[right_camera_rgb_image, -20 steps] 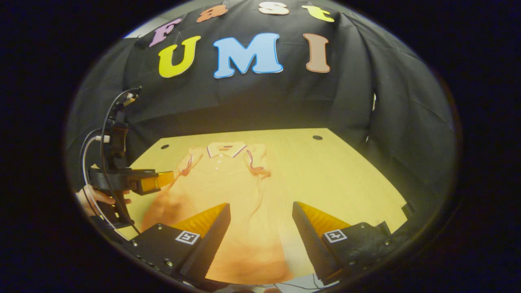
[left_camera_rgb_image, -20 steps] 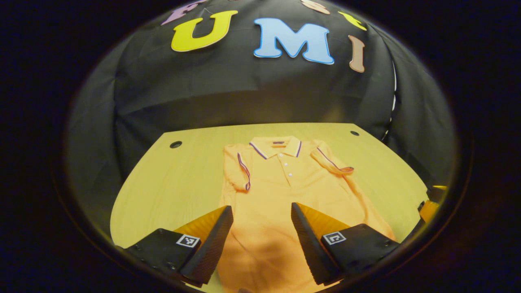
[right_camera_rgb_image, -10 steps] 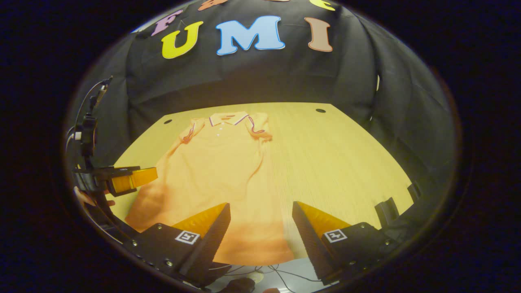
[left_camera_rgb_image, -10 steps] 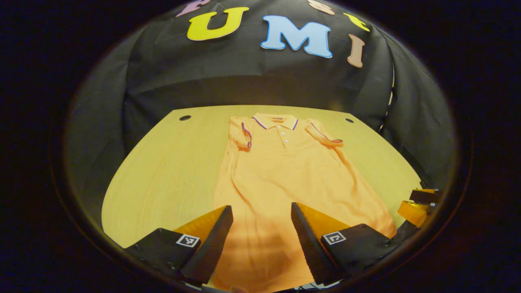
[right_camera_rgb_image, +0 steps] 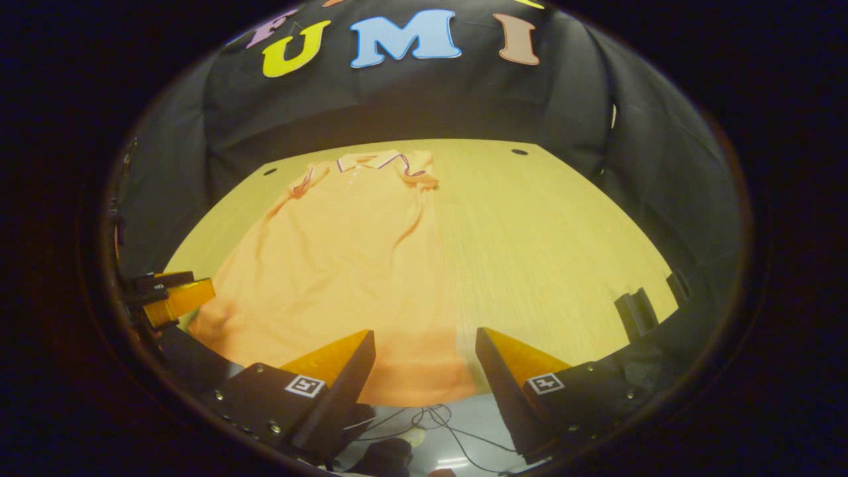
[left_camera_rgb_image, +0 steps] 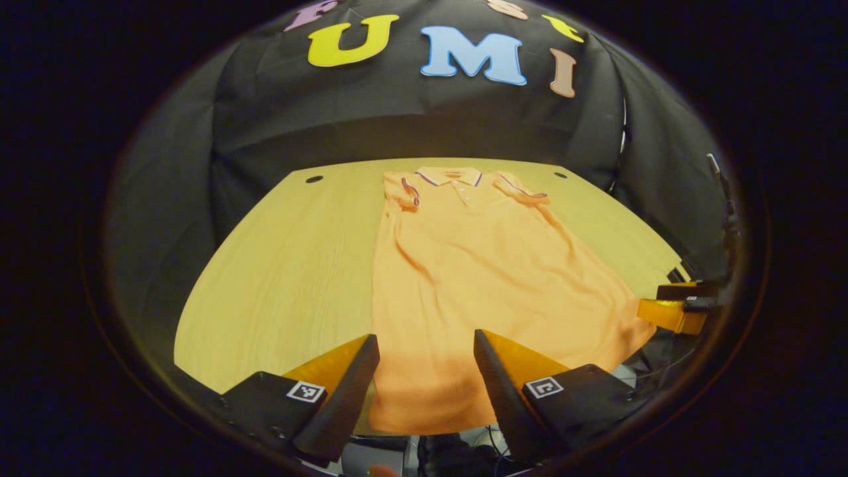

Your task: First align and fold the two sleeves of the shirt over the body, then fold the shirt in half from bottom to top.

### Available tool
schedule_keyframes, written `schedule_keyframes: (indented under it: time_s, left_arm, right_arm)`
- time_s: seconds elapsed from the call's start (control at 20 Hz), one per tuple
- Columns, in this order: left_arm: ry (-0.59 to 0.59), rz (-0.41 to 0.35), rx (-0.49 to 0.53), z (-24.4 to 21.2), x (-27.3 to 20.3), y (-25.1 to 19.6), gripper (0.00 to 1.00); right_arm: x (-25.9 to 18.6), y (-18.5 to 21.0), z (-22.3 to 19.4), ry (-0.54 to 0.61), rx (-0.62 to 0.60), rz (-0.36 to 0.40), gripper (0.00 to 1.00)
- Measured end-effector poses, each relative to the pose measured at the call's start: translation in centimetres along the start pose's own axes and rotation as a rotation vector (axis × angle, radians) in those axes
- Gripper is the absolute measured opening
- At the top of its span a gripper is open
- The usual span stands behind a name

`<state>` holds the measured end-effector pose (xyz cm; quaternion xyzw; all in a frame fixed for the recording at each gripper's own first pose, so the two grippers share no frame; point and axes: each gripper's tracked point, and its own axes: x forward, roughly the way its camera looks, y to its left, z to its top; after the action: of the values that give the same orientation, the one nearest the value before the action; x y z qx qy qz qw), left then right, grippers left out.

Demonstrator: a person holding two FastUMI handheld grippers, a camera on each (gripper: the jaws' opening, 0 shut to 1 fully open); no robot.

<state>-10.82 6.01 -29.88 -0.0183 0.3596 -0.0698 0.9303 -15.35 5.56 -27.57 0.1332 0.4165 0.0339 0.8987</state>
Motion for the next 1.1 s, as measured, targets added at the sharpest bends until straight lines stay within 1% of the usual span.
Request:
schedule_keyframes:
  time_s: [0.05,0.2,0.3,0.35,0.45,0.55,0.65,0.7,0.75,0.8,0.85,0.9,1.1]
  left_arm:
    - [0.007,0.009,-0.001,-0.8,-0.4,0.3,0.95]
    - [0.017,-0.001,-0.012,-2.4,-1.2,0.3,0.94]
    - [0.021,0.01,-0.011,-3.2,-1.5,0.6,0.94]
    - [0.025,0.009,-0.013,-3.6,-1.6,0.6,0.93]
    - [0.033,0.011,-0.017,-4.4,-1.7,0.5,0.95]
    - [0.04,0.021,-0.022,-5.1,-1.5,0.6,0.93]
    - [0.047,0.023,-0.041,-5.7,-1.4,0.5,0.93]
    - [0.05,0.027,-0.046,-5.8,-1.3,0.5,0.95]
    - [0.055,0.033,-0.048,-5.9,-1.2,0.6,0.95]
    - [0.049,0.036,-0.042,-5.9,-1.1,0.6,0.95]
    - [0.051,0.038,-0.036,-6.0,-1.1,0.5,0.93]
    - [0.052,0.04,-0.027,-6.1,-1.1,0.6,0.95]
    - [0.06,0.038,0.032,-6.2,-0.9,0.1,0.95]
  right_arm:
    - [0.0,-0.1,-0.4,0.008,0.002,-0.001,0.95]
    - [-0.1,-0.5,-1.5,0.02,-0.002,-0.013,0.95]
    - [0.0,-0.5,-2.0,0.025,-0.002,-0.012,0.95]
    - [0.0,-0.5,-2.1,0.027,-0.005,-0.013,0.95]
    - [0.2,-0.2,-2.4,0.03,-0.014,-0.014,0.95]
    - [0.3,-0.1,-2.9,0.037,-0.028,-0.017,0.95]
    - [0.5,0.2,-3.4,0.044,-0.037,-0.015,0.95]
    - [0.5,0.2,-3.5,0.045,-0.04,-0.017,0.95]
    - [0.5,0.2,-3.6,0.045,-0.047,-0.02,0.95]
    - [0.5,0.2,-3.7,0.04,-0.055,-0.023,0.95]
    - [0.6,0.2,-3.7,0.039,-0.062,-0.024,0.95]
    - [0.6,0.2,-3.7,0.033,-0.064,-0.024,0.95]
    - [0.7,0.5,-3.8,0.033,-0.058,-0.007,0.95]
